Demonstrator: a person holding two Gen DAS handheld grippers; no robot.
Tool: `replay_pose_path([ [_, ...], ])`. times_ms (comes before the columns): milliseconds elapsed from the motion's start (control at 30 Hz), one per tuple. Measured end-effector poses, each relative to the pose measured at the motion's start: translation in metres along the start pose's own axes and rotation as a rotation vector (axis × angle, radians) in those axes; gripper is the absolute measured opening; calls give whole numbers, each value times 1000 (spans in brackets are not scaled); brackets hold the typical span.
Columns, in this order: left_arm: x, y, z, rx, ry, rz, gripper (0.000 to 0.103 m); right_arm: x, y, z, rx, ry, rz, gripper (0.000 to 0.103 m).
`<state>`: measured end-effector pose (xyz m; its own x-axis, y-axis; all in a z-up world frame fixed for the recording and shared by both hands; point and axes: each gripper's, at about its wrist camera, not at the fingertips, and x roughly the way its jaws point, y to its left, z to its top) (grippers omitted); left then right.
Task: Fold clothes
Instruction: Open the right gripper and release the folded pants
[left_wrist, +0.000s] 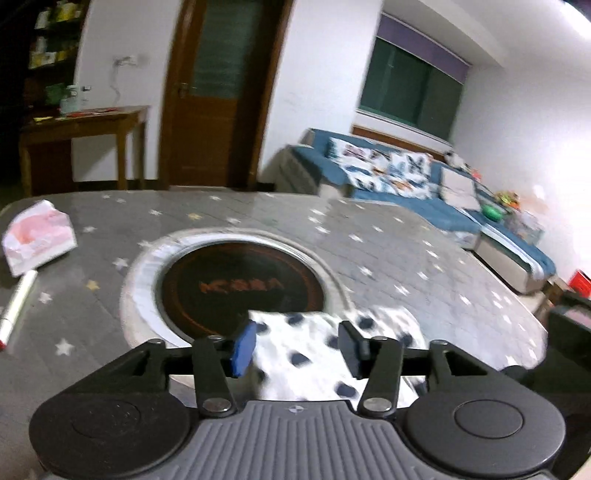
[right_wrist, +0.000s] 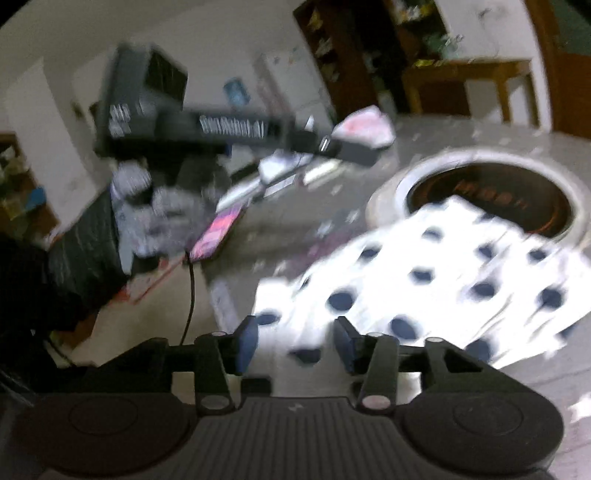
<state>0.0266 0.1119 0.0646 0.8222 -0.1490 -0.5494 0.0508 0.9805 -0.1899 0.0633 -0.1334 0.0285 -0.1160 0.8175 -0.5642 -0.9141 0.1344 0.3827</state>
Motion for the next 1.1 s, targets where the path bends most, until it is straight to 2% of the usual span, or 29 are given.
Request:
replay_pose_path([
  [100,5,-10,-15,17,41,-30,61,-7,5,-5,-10,-6,-15,59],
  [167,6,-13,-25,11,56,-51,62,-24,0,-4,12,-51,-43,70],
  [267,4,-17,-41,1,70,-81,63,-43,-14,0,54,-103,-133,77],
  [333,2,-24,-50,15,73,-95,64,-51,-25,5,76,-135,-198,78],
  [367,0,-29,-54,27,73,-100,66,-52,-31,9,82,-148,-232,83],
  [433,-3,-37,-61,57,61,-94,76,-52,-40,17,85,-170,-286,92],
  [467,-4,-41,-64,68,55,-90,84,-47,-46,21,84,-181,-299,93],
  [533,-3,-45,-71,74,60,-87,88,-36,-55,28,88,-197,-319,99],
  [667,4,-46,-78,64,88,-83,91,-14,-75,33,121,-187,-342,100],
  [833,6,-47,-84,68,100,-91,95,5,-97,23,167,-145,-398,101],
  [967,7,-48,-85,67,109,-89,97,5,-96,22,156,-144,-392,103],
  [1100,6,-46,-84,58,103,-92,99,-4,-90,27,142,-179,-390,103],
])
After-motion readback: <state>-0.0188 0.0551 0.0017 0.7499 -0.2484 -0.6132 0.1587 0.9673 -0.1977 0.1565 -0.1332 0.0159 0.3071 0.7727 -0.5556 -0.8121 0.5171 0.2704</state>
